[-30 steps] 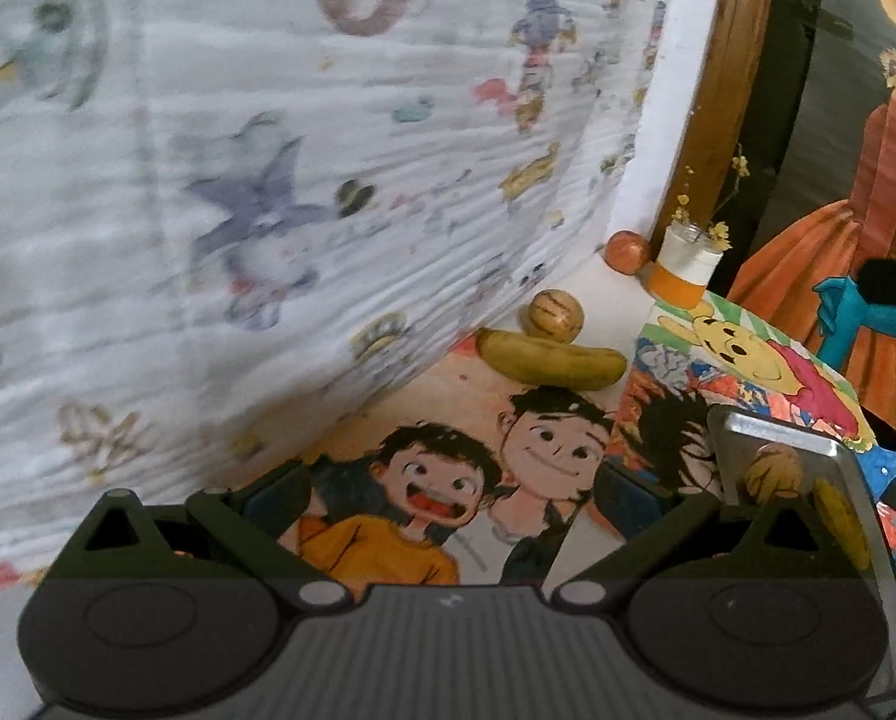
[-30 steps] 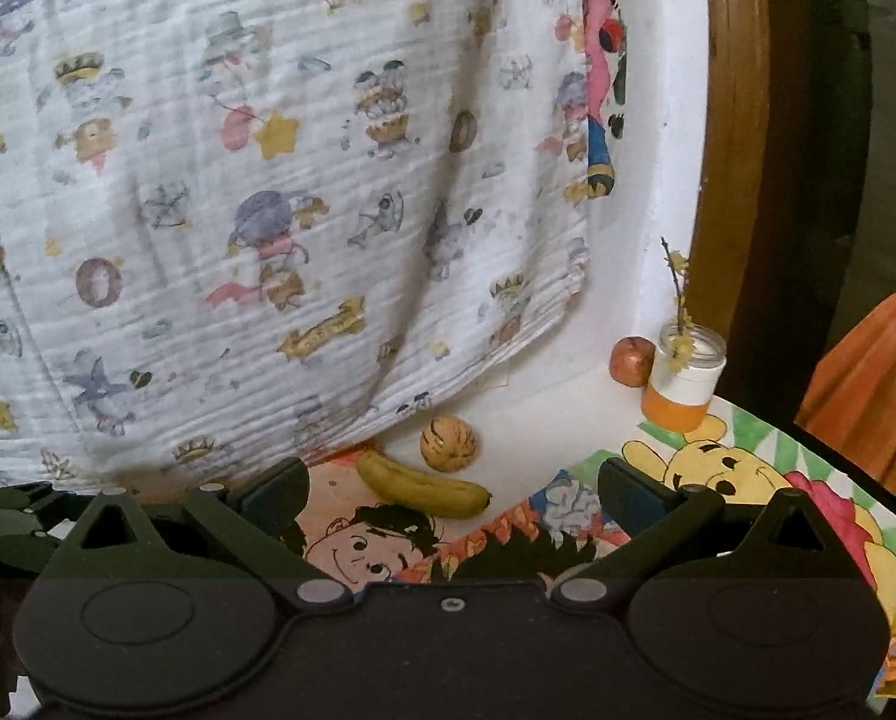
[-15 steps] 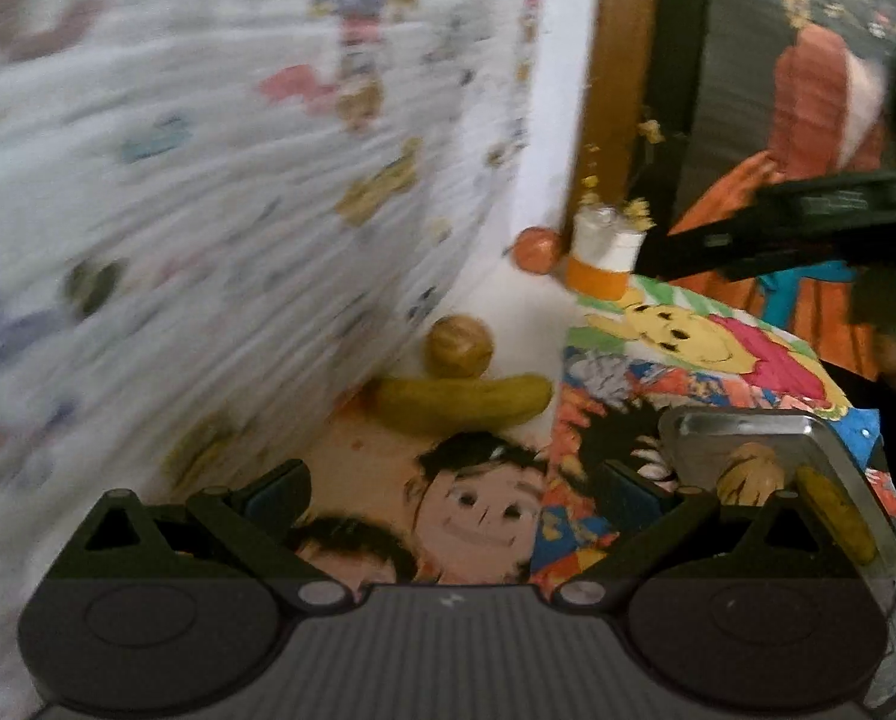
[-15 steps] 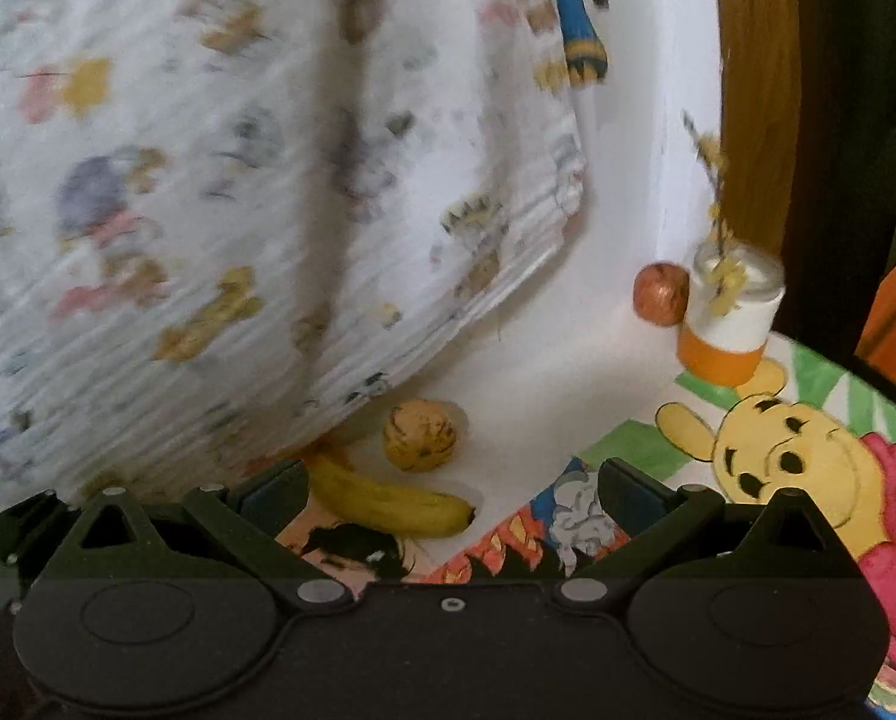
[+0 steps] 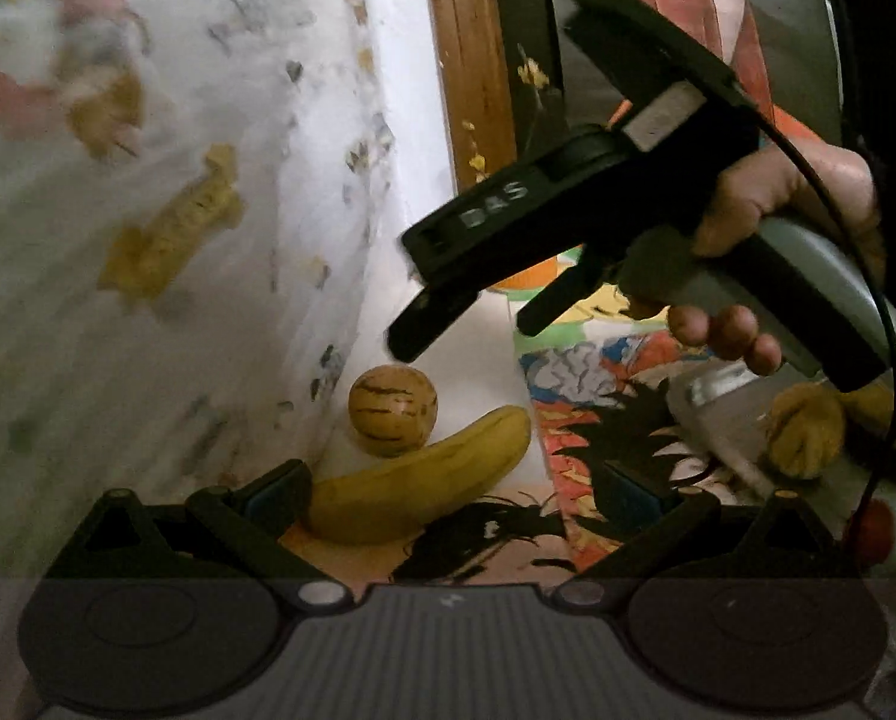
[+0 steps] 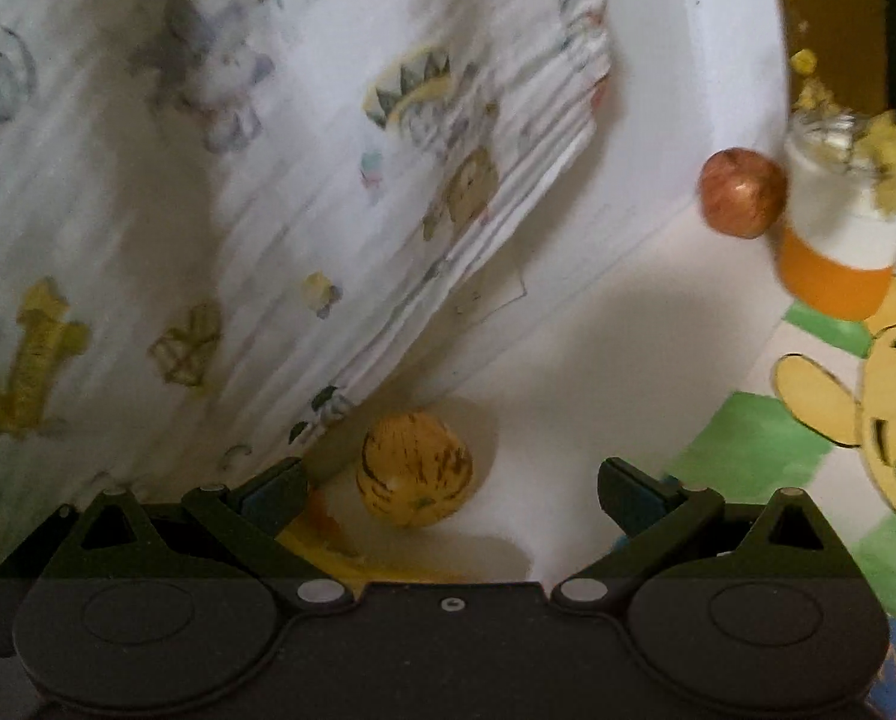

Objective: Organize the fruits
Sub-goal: 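Grasp the striped melon with the right tool while the left tool reaches the banana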

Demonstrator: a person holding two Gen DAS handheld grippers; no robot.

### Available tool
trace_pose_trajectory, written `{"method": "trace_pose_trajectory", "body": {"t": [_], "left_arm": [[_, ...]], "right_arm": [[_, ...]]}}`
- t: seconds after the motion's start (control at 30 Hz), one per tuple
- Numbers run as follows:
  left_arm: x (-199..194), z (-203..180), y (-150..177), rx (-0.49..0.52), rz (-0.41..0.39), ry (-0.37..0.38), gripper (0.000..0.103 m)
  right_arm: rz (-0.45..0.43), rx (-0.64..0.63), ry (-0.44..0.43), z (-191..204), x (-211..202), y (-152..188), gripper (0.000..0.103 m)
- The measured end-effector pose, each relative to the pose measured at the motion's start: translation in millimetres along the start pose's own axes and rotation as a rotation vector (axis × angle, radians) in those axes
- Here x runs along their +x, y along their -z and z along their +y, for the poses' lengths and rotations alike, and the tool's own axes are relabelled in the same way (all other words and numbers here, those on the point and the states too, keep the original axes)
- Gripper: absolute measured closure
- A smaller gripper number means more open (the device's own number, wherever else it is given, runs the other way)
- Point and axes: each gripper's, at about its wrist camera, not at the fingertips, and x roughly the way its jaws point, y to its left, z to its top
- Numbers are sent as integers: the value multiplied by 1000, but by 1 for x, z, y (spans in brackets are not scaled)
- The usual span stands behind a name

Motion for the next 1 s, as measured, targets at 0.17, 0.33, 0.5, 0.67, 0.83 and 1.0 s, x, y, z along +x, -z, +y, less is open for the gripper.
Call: {"method": "trace_pose_trajectory", "body": {"t": [0.17, 0.33, 0.5, 0.67, 0.83, 1.0], "left_arm": [[22, 6, -3, 30, 19, 8, 0], [34, 11, -3, 51, 31, 24, 0], [40, 11, -3, 69, 45, 37, 0], [45, 9, -3, 84, 62, 35, 0], [49, 8, -3, 98, 83, 37, 0], [53, 8, -5, 96, 96, 34, 0]], "right_arm": [[27, 1, -22, 3, 22, -4, 6], [50, 0, -32, 7, 35, -3, 12], [54, 13, -23, 1, 43, -5, 17], [48, 20, -25, 0, 46, -1, 19], [40, 8, -35, 2, 46, 2, 29], [44, -10, -53, 4, 45, 6, 44]]}}
